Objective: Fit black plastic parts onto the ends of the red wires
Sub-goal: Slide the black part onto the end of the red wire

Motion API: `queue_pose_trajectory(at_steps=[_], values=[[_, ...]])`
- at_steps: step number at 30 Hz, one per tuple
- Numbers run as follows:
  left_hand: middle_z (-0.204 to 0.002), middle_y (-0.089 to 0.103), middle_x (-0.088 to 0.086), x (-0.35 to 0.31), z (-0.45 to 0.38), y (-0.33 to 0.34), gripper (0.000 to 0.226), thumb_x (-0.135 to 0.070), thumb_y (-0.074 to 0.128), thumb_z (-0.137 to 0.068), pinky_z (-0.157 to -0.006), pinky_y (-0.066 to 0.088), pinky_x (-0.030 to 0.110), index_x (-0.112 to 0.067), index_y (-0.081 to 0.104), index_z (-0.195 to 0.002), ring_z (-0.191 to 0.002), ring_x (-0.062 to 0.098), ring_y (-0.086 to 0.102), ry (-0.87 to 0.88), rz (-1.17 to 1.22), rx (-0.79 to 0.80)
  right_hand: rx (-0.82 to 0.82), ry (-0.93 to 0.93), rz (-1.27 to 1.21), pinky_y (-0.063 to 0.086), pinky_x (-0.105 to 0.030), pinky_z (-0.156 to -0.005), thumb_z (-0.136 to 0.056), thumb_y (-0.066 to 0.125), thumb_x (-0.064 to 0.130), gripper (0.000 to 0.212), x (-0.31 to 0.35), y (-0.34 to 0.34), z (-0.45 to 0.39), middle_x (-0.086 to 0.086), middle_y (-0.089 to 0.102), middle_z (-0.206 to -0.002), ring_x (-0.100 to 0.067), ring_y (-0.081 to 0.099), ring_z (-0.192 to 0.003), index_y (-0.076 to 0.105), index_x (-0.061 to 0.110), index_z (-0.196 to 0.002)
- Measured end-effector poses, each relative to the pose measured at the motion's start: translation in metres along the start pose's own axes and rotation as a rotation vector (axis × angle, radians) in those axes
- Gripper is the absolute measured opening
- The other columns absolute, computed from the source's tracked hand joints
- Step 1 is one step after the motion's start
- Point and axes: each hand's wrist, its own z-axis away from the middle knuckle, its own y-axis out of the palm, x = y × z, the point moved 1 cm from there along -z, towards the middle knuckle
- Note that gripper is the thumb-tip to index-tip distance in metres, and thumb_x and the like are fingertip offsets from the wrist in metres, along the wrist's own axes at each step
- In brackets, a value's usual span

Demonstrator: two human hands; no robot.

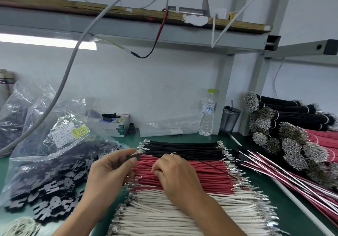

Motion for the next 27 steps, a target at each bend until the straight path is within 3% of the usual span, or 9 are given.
queue_pose_trajectory(at_steps=[2, 5, 12, 15, 18, 21, 27], values=[[-0.074, 0.074, 0.013, -0.002, -0.001, -0.001, 0.023, 0.0, 0.078, -0.084, -0.054, 0.057, 0.021, -0.018, 0.083, -0.097, -0.055, 0.014, 0.063, -0.009, 0.021, -0.014, 0.002, -0.002, -0.008, 0.034, -0.022, -0.078, -0.102, 0.051, 0.034, 0.011, 0.0, -0.006, 0.001, 0.016, 0.061, -0.1, -0.003, 0.047, -0.092, 0.062, 0.031, -0.103], [-0.08, 0.076, 0.017, -0.004, -0.003, -0.004, 0.02, -0.002, 0.078, -0.084, -0.055, 0.06, 0.024, -0.014, 0.083, -0.098, -0.057, 0.017, 0.065, -0.052, 0.093, -0.033, 0.04, 0.046, -0.134, 0.042, -0.023, -0.08, -0.102, 0.049, 0.034, 0.011, -0.003, -0.018, 0.001, 0.02, 0.06, -0.1, 0.002, 0.05, -0.093, 0.061, 0.035, -0.102], [-0.082, 0.075, 0.019, -0.005, -0.001, -0.002, 0.033, -0.018, 0.085, -0.067, -0.061, 0.063, 0.032, -0.011, 0.083, -0.099, -0.063, 0.022, 0.068, -0.176, 0.206, 0.114, -0.009, 0.085, -0.346, 0.049, -0.029, -0.072, -0.095, 0.061, 0.048, 0.018, -0.006, -0.034, 0.012, 0.013, 0.059, -0.085, -0.008, 0.059, -0.083, 0.073, 0.035, -0.094], [-0.085, 0.075, 0.02, -0.005, -0.001, -0.003, 0.04, -0.023, 0.085, -0.065, -0.061, 0.062, 0.032, -0.008, 0.082, -0.102, -0.063, 0.021, 0.069, -0.204, 0.25, 0.162, -0.036, 0.078, -0.418, 0.051, -0.033, -0.077, -0.095, 0.067, 0.037, 0.011, -0.006, -0.037, 0.013, 0.014, 0.062, -0.086, -0.009, 0.062, -0.086, 0.076, 0.032, -0.096], [-0.087, 0.074, 0.021, -0.005, -0.001, -0.003, 0.04, -0.022, 0.083, -0.067, -0.059, 0.062, 0.032, -0.005, 0.081, -0.103, -0.062, 0.021, 0.068, -0.229, 0.299, 0.188, -0.086, 0.051, -0.432, 0.052, -0.026, -0.079, -0.095, 0.068, 0.024, 0.015, -0.002, -0.038, 0.014, 0.015, 0.063, -0.092, -0.008, 0.064, -0.092, 0.076, 0.03, -0.106], [-0.086, 0.073, 0.021, -0.006, -0.001, -0.004, 0.04, -0.022, 0.083, -0.068, -0.058, 0.062, 0.031, -0.002, 0.08, -0.103, -0.061, 0.02, 0.067, -0.249, 0.337, 0.201, -0.186, 0.056, -0.377, 0.048, -0.018, -0.073, -0.096, 0.066, 0.022, 0.019, 0.001, -0.04, 0.014, 0.018, 0.06, -0.09, -0.008, 0.062, -0.088, 0.075, 0.033, -0.108], [-0.081, 0.071, 0.018, -0.008, -0.001, -0.005, 0.037, -0.021, 0.078, -0.075, -0.055, 0.06, 0.03, 0.001, 0.078, -0.105, -0.059, 0.02, 0.065, -0.285, 0.36, 0.245, -0.21, 0.061, -0.372, 0.05, -0.02, -0.074, -0.095, 0.068, 0.019, 0.017, 0.002, -0.042, 0.014, 0.015, 0.06, -0.088, -0.009, 0.062, -0.086, 0.078, 0.027, -0.107]])
